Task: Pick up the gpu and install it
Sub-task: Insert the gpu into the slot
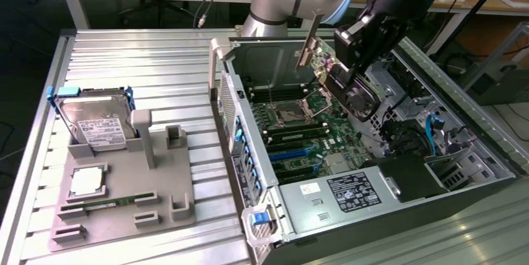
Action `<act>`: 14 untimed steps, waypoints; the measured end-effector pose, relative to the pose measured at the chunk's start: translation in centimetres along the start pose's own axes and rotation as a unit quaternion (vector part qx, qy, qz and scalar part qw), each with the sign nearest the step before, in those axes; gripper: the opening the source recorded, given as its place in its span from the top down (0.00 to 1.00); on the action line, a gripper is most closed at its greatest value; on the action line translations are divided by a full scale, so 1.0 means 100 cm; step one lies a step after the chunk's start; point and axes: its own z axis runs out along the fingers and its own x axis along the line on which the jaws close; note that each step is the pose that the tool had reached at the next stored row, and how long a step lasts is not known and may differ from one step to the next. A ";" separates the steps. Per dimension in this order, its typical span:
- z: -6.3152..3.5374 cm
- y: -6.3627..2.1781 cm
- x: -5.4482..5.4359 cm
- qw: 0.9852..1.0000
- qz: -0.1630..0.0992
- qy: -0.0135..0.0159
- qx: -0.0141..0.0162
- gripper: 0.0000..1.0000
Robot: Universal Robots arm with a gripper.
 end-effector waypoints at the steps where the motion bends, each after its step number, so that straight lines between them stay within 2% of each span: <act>1: 0.0000 0.0000 0.000 1.000 -0.001 0.000 0.000 0.73; 11: 0.0000 0.0000 0.000 1.000 -0.015 0.001 0.000 0.73; 14: 0.0000 0.0000 0.000 0.999 -0.037 0.002 -0.001 0.73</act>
